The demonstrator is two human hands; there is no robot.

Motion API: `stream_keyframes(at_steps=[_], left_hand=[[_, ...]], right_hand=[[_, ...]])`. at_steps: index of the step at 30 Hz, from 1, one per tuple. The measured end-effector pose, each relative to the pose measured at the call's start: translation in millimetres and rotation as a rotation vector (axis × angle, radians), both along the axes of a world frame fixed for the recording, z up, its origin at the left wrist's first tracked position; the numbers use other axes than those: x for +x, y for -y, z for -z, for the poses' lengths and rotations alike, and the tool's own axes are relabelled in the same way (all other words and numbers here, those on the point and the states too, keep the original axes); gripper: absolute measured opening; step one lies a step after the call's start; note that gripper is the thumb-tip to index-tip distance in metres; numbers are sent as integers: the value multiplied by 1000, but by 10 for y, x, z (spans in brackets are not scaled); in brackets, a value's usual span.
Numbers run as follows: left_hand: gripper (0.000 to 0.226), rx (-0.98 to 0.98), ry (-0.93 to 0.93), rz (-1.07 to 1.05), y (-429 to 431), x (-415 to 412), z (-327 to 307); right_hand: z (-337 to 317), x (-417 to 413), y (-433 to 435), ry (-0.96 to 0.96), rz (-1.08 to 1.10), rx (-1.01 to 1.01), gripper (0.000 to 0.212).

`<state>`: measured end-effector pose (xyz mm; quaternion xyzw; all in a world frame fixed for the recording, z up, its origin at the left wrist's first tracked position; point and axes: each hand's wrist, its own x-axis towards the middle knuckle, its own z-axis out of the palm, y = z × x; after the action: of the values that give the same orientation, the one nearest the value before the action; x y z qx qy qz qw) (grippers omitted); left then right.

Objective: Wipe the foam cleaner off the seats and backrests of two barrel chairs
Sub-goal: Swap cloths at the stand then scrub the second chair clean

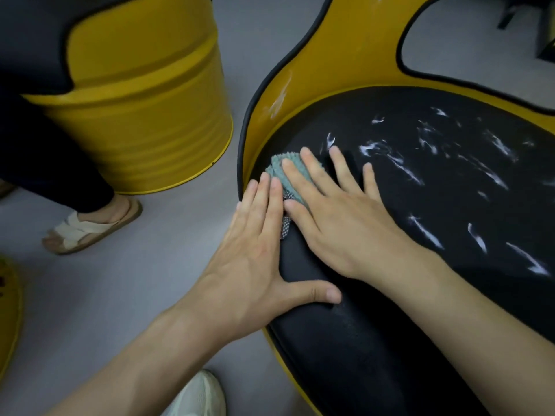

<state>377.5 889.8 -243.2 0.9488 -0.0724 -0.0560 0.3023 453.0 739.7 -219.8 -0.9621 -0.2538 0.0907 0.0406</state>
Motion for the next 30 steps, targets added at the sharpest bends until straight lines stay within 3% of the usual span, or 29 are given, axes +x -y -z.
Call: stream_keyframes(at_steps=[8, 11, 17, 26, 30], left_hand=[[146, -54, -20, -20, 8, -49, -68], [145, -58, -16, -29, 4, -44, -68], [144, -25, -47, -28, 8, -33, -55], [143, -9, -4, -9, -8, -14, 5], [142, 5, 24, -8, -22, -5, 60]], right_hand=[[-40, -638, 491, -68, -25, -100, 60], [-108, -488, 377, -89, -37, -154, 62], [-22, 49, -54, -35, 24, -26, 58], [-136, -619, 401, -125, 47, -105, 59], [-118, -439, 283, -80, 51, -87, 60]])
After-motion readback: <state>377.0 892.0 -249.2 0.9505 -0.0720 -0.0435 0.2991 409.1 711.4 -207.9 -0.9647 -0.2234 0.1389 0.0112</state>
